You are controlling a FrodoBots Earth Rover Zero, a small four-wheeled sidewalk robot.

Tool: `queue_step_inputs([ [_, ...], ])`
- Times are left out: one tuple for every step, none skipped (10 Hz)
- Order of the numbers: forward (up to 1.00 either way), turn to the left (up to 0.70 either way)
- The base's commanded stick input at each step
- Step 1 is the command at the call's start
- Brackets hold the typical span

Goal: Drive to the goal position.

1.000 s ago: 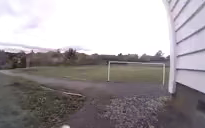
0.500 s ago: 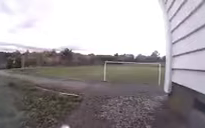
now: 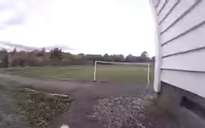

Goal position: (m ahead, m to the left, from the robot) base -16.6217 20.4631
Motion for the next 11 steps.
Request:
queue_step_inputs([
  [0.00,0.00],
  [0.00,0.00],
  [0.00,0.00],
  [0.00,0.00],
  [0.00,0.00],
  [0.00,0.00],
  [0.00,0.00],
  [0.00,0.00],
  [0.00,0.00],
  [0.00,-0.02],
  [0.00,-0.09],
])
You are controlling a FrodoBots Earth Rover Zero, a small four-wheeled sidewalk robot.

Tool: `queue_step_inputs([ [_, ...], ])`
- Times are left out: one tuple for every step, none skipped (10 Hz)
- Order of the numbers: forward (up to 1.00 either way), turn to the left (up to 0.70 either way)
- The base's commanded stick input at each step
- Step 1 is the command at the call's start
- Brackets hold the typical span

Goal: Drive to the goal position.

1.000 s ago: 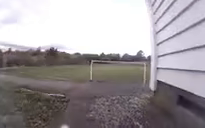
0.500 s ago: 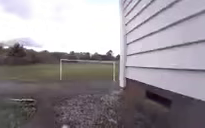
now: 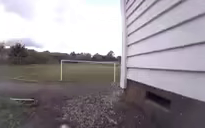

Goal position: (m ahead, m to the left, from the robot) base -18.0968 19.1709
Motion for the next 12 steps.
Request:
queue_step_inputs([
  [0.00,-0.70],
  [0.00,-0.70],
  [0.00,-0.70],
  [0.00,-0.70],
  [0.00,-0.70],
  [0.00,-0.70],
  [0.00,-0.70],
  [0.00,-0.70],
  [0.00,-0.70],
  [0.00,-0.70],
  [0.00,-0.70],
  [0.00,-0.70],
])
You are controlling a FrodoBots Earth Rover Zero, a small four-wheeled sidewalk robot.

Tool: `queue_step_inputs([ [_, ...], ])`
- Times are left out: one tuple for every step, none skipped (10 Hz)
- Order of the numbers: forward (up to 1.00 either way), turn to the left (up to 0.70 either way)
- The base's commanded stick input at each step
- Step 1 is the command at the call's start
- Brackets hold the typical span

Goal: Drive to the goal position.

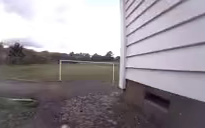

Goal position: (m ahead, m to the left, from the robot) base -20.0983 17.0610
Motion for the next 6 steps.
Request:
queue_step_inputs([
  [0.00,-0.70],
  [0.00,-0.70],
  [0.00,-0.70],
  [0.00,-0.70],
  [0.00,-0.70],
  [0.00,-0.70],
])
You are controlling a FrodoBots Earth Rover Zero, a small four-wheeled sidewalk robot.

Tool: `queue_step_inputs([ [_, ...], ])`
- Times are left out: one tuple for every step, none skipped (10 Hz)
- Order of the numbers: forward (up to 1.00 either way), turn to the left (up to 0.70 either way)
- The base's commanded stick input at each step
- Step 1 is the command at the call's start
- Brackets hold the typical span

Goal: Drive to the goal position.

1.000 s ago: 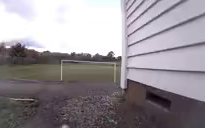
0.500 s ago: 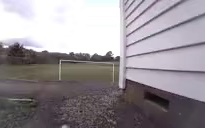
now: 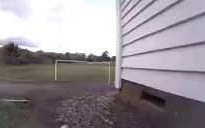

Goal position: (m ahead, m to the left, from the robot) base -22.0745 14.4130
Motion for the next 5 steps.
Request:
queue_step_inputs([
  [0.00,-0.70],
  [0.00,-0.70],
  [0.00,-0.70],
  [0.10,-0.33],
  [0.21,-0.09],
])
